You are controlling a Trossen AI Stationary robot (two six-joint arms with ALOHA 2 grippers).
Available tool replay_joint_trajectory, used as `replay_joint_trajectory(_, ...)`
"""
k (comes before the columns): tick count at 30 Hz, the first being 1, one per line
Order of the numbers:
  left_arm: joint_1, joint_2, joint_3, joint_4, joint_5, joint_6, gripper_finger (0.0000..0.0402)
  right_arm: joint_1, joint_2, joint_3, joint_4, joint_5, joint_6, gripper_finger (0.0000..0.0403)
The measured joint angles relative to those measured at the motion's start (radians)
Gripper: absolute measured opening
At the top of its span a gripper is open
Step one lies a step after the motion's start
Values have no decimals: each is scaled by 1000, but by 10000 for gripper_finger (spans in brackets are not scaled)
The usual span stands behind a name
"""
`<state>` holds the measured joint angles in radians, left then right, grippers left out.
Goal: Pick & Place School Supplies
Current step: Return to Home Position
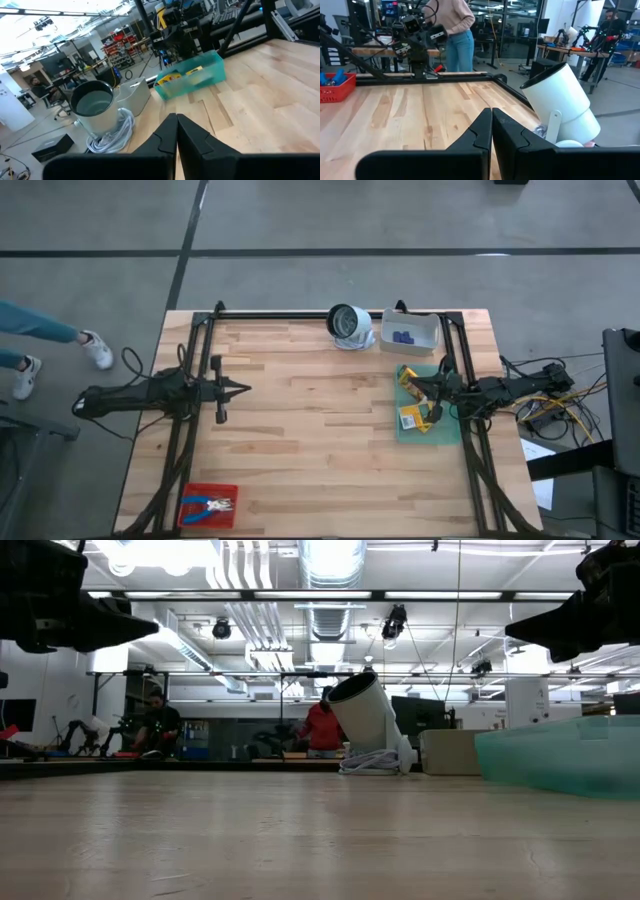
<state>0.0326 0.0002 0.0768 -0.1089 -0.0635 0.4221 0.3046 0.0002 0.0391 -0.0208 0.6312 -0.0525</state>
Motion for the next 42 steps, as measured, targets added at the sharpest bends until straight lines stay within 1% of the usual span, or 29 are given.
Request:
replay_joint_trajectory(6,0,0,-1,3,-2,-40,7,0,2,0,0,0,-34,8)
replay_joint_trajectory(10,0,0,-1,3,-45,-50,9,0,2,0,0,0,-97,8)
replay_joint_trajectory(13,0,0,-1,2,-51,-60,15,0,2,0,0,0,-136,8)
replay_joint_trajectory(42,0,0,-1,0,-51,-59,21,0,3,0,0,-1,-132,8)
